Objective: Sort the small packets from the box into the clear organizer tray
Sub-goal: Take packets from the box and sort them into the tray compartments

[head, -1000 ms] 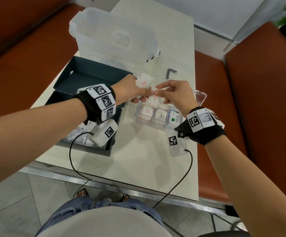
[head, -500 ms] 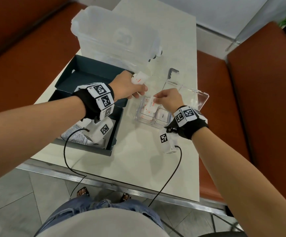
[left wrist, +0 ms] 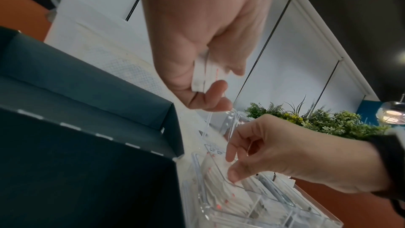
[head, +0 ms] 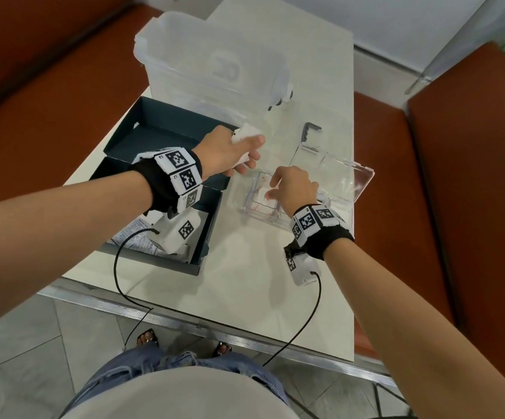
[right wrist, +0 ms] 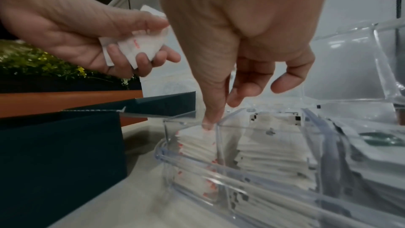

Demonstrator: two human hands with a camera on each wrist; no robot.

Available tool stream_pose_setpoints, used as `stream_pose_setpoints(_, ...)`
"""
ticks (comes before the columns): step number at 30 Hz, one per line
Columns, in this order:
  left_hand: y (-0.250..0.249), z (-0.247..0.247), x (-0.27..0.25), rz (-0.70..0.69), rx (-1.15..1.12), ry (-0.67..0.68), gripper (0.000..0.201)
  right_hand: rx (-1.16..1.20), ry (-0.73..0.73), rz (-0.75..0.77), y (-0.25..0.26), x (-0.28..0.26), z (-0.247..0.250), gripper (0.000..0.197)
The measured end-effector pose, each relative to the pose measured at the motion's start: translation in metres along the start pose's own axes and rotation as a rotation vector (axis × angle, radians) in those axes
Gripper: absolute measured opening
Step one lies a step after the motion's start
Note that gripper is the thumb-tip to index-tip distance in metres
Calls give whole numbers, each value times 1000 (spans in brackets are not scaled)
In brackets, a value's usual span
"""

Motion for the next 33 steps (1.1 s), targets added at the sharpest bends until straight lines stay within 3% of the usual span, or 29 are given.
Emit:
stream_pose_setpoints(6, 3, 0, -3, 61, -155, 45, 61, -122, 131, 48, 8, -1, 1, 16)
stream_pose_setpoints(10, 3, -4, -6, 225, -381, 144, 76, -140, 167, 64, 11, 1, 7, 13)
stream_pose_setpoints(13, 2, -6, -8, 333, -503, 223, 86, -16, -21, 65, 13, 4, 27, 11)
stream_pose_setpoints(17, -2, -13, -11, 370, -470, 332, 94, 474, -307, 95, 21, 6, 58, 16)
stream_pose_setpoints(22, -11, -24, -18, 336, -388, 417, 78, 627, -204, 89, 24, 7, 56, 21)
stream_pose_setpoints(27, -12, -25, -27, 306, -515, 436, 25, 668, -260, 19, 6, 5, 59, 12)
stream_pose_setpoints(33, -11, -20, -21, 208, -518, 393, 28, 706, -353, -23, -11, 0, 77, 5)
Point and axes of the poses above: each hand's wrist, its own x-axis towards the middle knuckle, its own z-axis out of the back of the hand, y = z × x, the point moved 4 cm from there along x, towards the middle knuckle, and after that the axes turned 9 degrees about z, right-handed, at the moved point
